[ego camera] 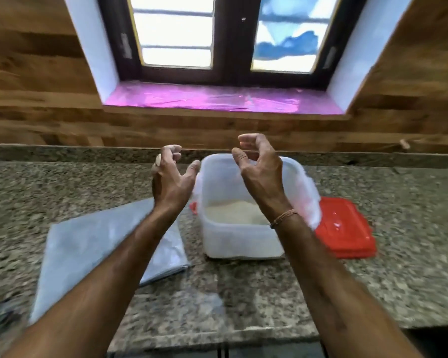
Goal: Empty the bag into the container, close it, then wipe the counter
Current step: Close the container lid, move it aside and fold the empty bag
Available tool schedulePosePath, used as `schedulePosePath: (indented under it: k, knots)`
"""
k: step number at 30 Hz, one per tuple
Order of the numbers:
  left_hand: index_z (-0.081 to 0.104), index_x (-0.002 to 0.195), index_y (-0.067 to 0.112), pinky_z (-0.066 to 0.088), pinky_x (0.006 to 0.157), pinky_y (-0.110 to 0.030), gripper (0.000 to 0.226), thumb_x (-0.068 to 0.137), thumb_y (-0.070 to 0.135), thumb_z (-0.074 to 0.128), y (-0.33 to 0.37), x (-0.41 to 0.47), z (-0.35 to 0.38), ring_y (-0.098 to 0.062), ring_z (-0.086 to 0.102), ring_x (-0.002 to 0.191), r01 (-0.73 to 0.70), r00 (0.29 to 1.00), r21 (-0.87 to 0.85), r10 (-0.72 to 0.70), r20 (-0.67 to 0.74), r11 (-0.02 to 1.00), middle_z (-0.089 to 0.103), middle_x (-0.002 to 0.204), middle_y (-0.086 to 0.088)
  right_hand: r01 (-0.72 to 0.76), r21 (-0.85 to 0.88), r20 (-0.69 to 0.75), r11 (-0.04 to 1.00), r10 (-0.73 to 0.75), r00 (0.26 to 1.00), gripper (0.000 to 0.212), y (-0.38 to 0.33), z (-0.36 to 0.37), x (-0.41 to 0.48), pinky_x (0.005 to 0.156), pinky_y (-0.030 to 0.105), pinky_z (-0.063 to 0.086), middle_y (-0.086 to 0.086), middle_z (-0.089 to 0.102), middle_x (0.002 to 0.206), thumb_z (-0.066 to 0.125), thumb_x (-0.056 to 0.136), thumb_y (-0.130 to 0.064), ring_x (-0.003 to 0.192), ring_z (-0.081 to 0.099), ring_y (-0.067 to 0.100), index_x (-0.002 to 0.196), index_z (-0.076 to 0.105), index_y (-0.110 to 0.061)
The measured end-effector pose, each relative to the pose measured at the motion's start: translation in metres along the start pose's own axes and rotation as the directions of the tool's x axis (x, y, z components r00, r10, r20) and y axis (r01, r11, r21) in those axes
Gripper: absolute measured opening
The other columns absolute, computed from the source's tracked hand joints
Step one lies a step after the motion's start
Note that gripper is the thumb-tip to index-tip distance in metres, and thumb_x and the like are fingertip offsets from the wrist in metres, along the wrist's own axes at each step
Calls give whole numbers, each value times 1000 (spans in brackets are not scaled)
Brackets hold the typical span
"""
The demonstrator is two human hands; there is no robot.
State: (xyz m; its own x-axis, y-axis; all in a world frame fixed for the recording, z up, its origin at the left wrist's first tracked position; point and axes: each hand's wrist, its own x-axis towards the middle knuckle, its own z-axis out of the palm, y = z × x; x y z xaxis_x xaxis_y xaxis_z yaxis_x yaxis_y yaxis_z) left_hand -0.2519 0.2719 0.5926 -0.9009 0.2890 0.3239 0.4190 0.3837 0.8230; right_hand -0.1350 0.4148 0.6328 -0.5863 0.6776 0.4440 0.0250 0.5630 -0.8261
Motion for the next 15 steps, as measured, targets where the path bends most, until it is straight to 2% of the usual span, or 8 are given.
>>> schedulePosePath:
  k: [4, 8, 11, 13, 15]
  knots:
    - [54, 125, 20, 51, 93, -44, 50, 86, 43, 74, 71, -43, 84, -26, 59, 112, -75, 991, 14, 73, 108, 997, 63, 120, -2, -100, -74, -89, 992, 93, 992, 22, 67, -97, 20, 86, 30, 57, 3, 73, 104, 72, 89, -23, 89, 69, 15, 110, 69, -17]
    - [50, 136, 15, 52, 97, -45, 70, 86, 59, 69, 122, -74, 163, -27, 60, 118, 31, 930, 67, -54, 364, 997, 62, 132, -7, -294, -208, -95, 933, 279, 955, 23, 143, -172, 26, 83, 38, 57, 6, 72, 100, 73, 88, -28, 85, 67, 20, 107, 68, -17]
    - [43, 142, 13, 49, 100, -46, 79, 87, 67, 61, 141, -87, 202, -35, 59, 124, 43, 854, 183, -131, 504, 982, 59, 139, -14, -412, -356, -60, 839, 420, 906, 29, 193, -205, 20, 85, 33, 50, 9, 69, 111, 73, 88, -35, 99, 67, 26, 110, 66, -18]
    - [42, 140, 13, 46, 98, -42, 69, 93, 62, 56, 149, -95, 226, -39, 57, 125, 10, 832, 289, -168, 529, 957, 58, 139, -17, -493, -439, -26, 751, 538, 843, 39, 229, -226, 15, 93, 35, 49, 12, 66, 122, 73, 87, -41, 113, 63, 32, 117, 64, -17]
    - [42, 134, 12, 44, 93, -42, 55, 99, 53, 51, 151, -99, 238, -42, 57, 122, 14, 842, 369, -210, 497, 929, 60, 134, -21, -548, -522, -3, 654, 641, 768, 57, 262, -239, 9, 101, 39, 48, 15, 59, 135, 74, 84, -47, 125, 57, 34, 130, 58, -17]
